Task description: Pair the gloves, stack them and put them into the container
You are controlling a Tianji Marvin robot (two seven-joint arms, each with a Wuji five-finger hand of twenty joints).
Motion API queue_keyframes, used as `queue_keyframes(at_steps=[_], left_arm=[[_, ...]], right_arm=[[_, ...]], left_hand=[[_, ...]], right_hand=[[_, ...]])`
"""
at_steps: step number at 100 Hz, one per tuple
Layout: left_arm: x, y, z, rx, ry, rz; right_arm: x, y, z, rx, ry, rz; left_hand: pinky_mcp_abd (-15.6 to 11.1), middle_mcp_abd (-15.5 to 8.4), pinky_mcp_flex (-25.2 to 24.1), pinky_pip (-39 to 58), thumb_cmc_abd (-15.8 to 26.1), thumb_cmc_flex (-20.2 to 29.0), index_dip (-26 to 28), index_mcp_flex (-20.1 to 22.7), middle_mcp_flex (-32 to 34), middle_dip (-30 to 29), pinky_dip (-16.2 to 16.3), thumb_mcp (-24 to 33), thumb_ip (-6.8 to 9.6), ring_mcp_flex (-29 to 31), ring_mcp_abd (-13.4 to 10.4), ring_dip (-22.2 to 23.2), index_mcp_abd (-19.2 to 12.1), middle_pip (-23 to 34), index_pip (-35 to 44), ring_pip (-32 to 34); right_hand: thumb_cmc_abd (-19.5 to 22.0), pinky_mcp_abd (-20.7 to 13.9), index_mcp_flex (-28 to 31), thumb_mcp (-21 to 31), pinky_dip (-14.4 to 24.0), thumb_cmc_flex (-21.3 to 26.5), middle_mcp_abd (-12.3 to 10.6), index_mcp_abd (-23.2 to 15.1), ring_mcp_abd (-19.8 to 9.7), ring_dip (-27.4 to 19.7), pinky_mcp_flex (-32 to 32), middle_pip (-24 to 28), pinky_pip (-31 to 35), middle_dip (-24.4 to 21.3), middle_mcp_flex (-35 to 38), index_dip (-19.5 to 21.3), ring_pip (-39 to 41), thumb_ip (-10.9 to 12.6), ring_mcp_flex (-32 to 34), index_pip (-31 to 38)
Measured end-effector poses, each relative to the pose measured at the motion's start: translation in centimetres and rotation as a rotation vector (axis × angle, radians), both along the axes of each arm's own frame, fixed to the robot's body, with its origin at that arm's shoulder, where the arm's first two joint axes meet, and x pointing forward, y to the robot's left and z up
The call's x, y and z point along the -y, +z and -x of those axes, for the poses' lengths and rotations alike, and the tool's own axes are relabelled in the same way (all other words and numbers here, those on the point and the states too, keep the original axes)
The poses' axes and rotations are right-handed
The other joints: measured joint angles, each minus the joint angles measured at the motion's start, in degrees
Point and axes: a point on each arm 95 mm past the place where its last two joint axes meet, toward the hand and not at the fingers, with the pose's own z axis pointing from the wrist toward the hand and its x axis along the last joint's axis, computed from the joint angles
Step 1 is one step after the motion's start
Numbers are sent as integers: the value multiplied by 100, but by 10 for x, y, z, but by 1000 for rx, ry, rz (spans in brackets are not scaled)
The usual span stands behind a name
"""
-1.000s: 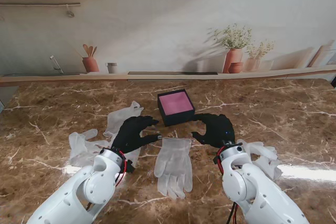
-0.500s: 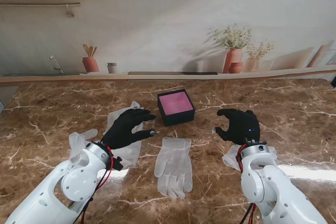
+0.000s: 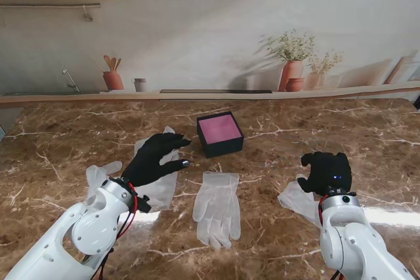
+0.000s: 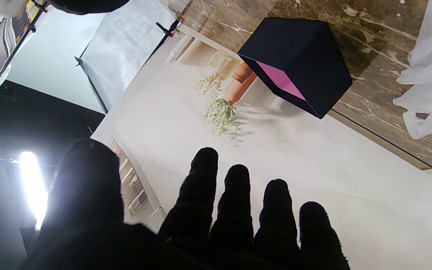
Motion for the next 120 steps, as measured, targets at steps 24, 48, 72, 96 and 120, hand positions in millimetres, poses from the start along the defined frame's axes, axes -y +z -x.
queue_keyframes(at_steps=[24,48,72,96,120], left_arm=[[2,0,1,3,-10,2],[2,0,2,11,-6,7],[2,0,2,10,-8,10],[3,0,2,10,-12,14],[4,0,2,5,-19,21]], right_arm=[[-8,-17,11,-124,43,-28],[-27,-37,17,-187,95,-23],[-27,-61,14,-187,94,32],[-30,-71,4,-172,107,29],[-29,-74,2,-138,121,22]], left_hand=[[-1,0,0,-72,0,2,0,2,0,0,5,0,0,0,-8,-1,1,0,-1,0],[-1,0,0,-76,0,3,0,2,0,0,66,0,0,0,-8,-1,1,0,-1,0],[-2,0,0,-76,0,18,0,3,0,0,129,0,0,0,-9,-1,2,0,-1,0],[-2,0,0,-76,0,21,0,4,0,0,129,0,0,0,-9,-1,7,0,-1,0],[-2,0,0,-76,0,59,0,3,0,0,130,0,0,0,-9,-1,15,0,-1,0]], right_hand=[[-101,-69,499,3,75,-112,-5,-379,-88,-73,-714,-743,-639,-294,-878,256,-275,1,-1348,124],[-159,-142,181,2,179,-182,3,-377,-181,-337,-1004,-1176,-1099,-887,-1338,-36,-484,1,-1801,-314],[-282,-146,-230,69,290,-159,5,-298,-182,-343,-999,-1175,-1111,-997,-1402,-447,-482,1,-1801,-724],[-246,-163,384,116,353,607,-19,-1291,-218,-343,-883,-894,-1095,-1050,-1026,-1427,-313,-720,-1792,1493],[423,-212,851,219,355,665,-146,-1338,-317,-345,-725,-560,-942,-1056,-546,-1391,-56,-773,-1608,2360]])
